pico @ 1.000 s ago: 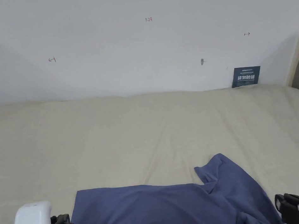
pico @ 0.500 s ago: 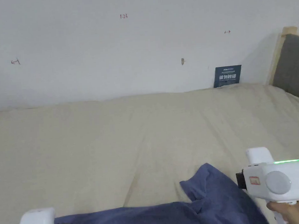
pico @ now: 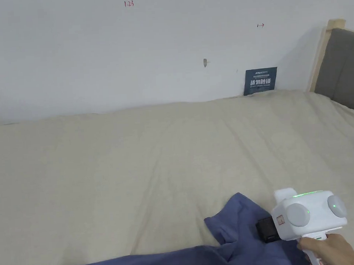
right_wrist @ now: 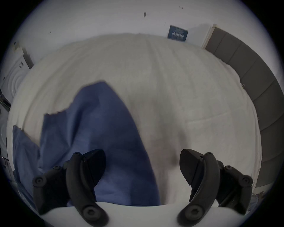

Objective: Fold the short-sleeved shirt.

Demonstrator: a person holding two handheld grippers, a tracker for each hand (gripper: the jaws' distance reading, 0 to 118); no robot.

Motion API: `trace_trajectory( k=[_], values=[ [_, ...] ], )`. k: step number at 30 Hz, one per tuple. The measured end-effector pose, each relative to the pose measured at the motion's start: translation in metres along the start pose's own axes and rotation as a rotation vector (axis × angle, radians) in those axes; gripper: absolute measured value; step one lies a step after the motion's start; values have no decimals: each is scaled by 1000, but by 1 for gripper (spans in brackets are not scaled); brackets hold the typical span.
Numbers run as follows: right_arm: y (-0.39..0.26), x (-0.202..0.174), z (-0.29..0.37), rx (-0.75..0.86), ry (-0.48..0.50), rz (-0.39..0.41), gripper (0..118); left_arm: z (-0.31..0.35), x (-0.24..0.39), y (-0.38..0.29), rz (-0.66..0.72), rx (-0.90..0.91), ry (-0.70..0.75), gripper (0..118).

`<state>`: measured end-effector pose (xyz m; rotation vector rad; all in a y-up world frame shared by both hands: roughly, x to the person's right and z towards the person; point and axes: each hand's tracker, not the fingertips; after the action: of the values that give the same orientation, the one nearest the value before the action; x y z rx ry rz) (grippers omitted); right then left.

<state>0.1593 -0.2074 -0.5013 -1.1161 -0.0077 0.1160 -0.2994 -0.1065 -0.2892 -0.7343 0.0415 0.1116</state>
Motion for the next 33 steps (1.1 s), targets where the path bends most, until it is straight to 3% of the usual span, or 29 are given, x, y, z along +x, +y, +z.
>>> trace_trajectory(
  k=[2,5,7,8,9,13,17,20,21,22,23,24,25,26,28,33],
  values=[
    [-8,0,-4,53,26,-72,104,0,0,-2,-1,0,1,0],
    [-10,0,5,54,52,-108,86,1,-1,-3,1,-11,8,0],
    [-10,-8,12,70,34,-34,54,1,-2,-5,-3,-17,10,0],
    [-10,-14,16,75,25,-21,30,1,-3,-5,-4,-20,13,0],
    [-8,-21,20,76,-45,15,6,3,-4,-6,-3,-22,19,0],
    [-8,-34,22,68,-70,101,6,5,-12,-10,23,-28,17,0],
    [-1,-21,44,97,-19,5,6,5,-21,-10,19,-39,31,0],
    [-1,-8,60,132,8,-16,6,-2,-34,-7,29,-47,34,3],
    [-2,-5,63,136,16,-19,6,-6,-39,-5,35,-51,33,33],
    [-4,-3,66,142,20,-22,6,-14,-44,-1,33,-61,33,71],
    [-4,-2,67,147,26,-22,6,-22,-48,2,7,-88,29,71],
    [-5,-2,68,150,28,-24,6,-36,-55,5,-17,-133,29,84],
    [-5,-3,70,154,30,-29,6,-50,-60,6,-34,-162,44,112],
    [-8,-7,75,161,33,-25,6,-59,-63,7,-41,-163,60,118],
    [-11,-12,81,176,23,0,6,-74,-71,13,-38,-145,60,108],
    [-13,-20,99,209,38,34,6,-117,-84,37,-26,-174,64,108]
  ],
)
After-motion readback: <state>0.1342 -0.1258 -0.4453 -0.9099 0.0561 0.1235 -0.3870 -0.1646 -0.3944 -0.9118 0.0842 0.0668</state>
